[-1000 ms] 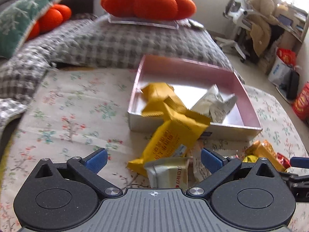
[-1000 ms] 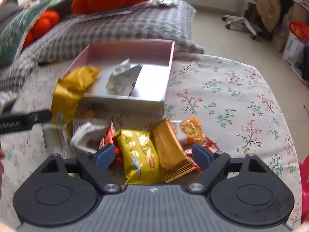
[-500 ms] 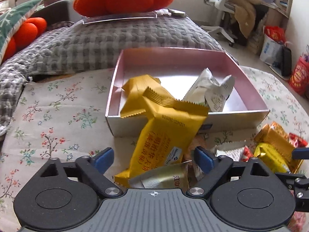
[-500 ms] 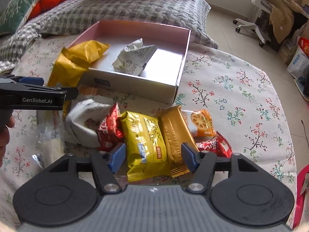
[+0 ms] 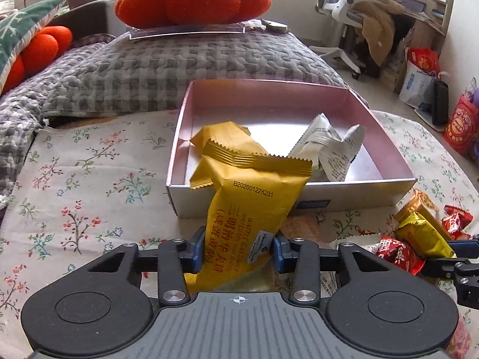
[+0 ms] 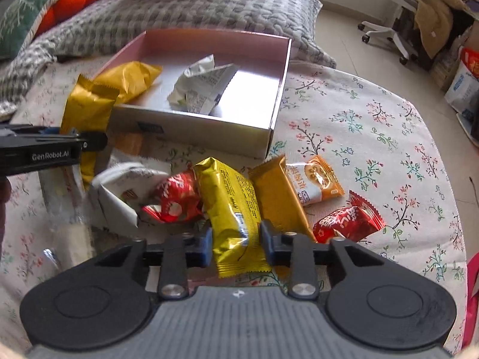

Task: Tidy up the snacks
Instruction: 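Grasp a second yellow cake packet with the left gripper while the right grasps a yellow bar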

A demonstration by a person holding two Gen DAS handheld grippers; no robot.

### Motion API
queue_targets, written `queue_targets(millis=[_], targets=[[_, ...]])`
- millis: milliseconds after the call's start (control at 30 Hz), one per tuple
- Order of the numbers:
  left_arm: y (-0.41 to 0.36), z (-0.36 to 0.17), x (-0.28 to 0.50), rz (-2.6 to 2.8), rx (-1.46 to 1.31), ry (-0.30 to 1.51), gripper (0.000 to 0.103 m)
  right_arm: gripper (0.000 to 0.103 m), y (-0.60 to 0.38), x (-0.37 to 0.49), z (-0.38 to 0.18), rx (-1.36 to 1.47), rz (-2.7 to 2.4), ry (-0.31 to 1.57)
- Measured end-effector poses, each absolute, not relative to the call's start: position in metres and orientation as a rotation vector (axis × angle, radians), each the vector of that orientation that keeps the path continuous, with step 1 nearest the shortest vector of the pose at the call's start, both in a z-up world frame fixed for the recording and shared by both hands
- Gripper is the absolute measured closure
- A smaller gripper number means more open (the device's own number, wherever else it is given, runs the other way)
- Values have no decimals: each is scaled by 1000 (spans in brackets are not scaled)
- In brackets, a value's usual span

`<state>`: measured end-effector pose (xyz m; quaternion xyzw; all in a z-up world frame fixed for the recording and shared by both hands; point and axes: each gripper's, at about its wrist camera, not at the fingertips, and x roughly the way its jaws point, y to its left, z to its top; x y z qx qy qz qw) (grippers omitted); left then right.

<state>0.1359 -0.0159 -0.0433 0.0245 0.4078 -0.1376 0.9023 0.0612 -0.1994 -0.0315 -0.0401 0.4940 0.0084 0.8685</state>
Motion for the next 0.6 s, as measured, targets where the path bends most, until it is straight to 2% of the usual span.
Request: queue_targets(millis=[267, 600], targets=[[-11, -30, 133, -277, 24, 838, 65, 81, -206, 61, -25, -22, 24, 1017], [-15, -23, 128, -257, 57, 843, 65, 81, -211, 62, -22, 26, 40, 1004]])
